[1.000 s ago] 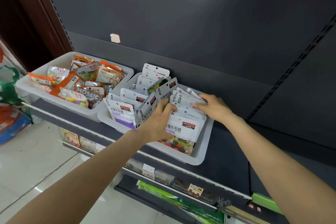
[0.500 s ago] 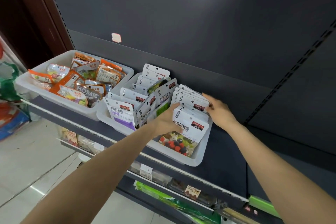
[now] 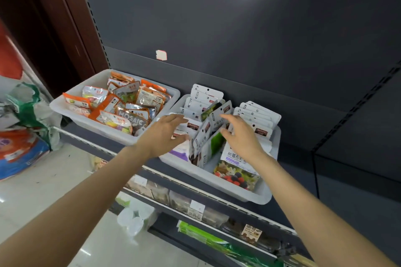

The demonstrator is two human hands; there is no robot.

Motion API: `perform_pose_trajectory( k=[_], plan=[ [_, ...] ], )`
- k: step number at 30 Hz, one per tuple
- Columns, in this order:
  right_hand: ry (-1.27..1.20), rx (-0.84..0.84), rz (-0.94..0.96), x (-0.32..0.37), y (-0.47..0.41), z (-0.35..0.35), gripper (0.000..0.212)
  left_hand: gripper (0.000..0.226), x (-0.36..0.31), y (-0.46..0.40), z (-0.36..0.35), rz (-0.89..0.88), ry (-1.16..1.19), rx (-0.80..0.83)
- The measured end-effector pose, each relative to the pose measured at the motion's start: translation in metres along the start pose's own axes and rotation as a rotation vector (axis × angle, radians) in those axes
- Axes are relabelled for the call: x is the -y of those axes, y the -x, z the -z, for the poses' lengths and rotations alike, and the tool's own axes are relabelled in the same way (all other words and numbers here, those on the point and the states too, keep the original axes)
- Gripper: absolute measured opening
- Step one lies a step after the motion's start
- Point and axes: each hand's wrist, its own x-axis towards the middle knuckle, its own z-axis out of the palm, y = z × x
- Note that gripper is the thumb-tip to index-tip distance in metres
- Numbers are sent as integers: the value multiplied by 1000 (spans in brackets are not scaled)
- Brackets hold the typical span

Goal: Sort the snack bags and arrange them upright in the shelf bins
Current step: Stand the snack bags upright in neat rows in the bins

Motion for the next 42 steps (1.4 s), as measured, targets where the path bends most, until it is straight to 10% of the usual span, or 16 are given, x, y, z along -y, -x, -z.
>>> perform_pose_trajectory(
  k=[9,23,32,42],
  plan=[
    [-39,89,-338,51,-24,-53,61,72,71,-26,14,-162,-169,354],
    [-36,-374,-521,48,4,-44,35,32,87,-28,19,-334,-139,241],
    [-107,-381,-627,47,4,-42,21,53,44,-35,20,-518,-16,242],
    [-428,-218,-644,41,12,-43,21,39,-10,-64,-15,-123,206,385]
  ],
)
